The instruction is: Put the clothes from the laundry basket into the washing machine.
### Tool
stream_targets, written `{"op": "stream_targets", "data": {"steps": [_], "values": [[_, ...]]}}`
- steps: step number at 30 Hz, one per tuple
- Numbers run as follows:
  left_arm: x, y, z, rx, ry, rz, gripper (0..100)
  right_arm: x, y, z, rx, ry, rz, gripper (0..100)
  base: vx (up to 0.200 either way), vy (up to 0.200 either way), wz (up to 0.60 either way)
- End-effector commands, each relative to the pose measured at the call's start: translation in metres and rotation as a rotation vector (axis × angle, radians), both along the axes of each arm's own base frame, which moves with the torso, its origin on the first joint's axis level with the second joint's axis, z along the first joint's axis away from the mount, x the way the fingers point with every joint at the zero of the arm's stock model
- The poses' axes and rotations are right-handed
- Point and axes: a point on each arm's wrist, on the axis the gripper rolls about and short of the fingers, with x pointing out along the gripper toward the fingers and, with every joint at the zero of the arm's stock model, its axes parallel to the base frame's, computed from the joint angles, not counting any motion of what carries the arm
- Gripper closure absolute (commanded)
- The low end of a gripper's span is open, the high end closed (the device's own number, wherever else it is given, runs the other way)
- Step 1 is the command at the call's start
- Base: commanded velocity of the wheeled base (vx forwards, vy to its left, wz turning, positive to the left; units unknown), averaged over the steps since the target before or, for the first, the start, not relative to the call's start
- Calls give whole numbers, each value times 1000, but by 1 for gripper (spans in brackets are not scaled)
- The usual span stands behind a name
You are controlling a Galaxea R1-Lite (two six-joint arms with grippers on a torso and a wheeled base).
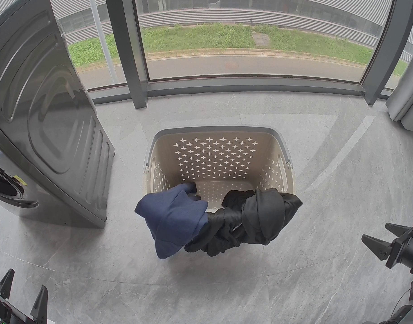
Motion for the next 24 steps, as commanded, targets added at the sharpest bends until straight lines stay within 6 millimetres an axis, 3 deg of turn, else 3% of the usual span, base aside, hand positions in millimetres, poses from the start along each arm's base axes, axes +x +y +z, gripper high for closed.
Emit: {"op": "stream_targets", "data": {"steps": [1, 10, 18, 24], "values": [[0, 0, -5, 0, 4, 0, 0, 34, 9, -14, -14, 129, 31, 0, 0, 0, 0], [0, 0, -5, 0, 4, 0, 0, 49, 23, -22, 7, 189, 85, 0, 0, 0, 0], [0, 0, -5, 0, 4, 0, 0, 67, 54, -31, 38, 246, 87, 0, 0, 0, 0], [0, 0, -5, 0, 4, 0, 0, 85, 79, -50, 15, 260, 87, 0, 0, 0, 0]]}}
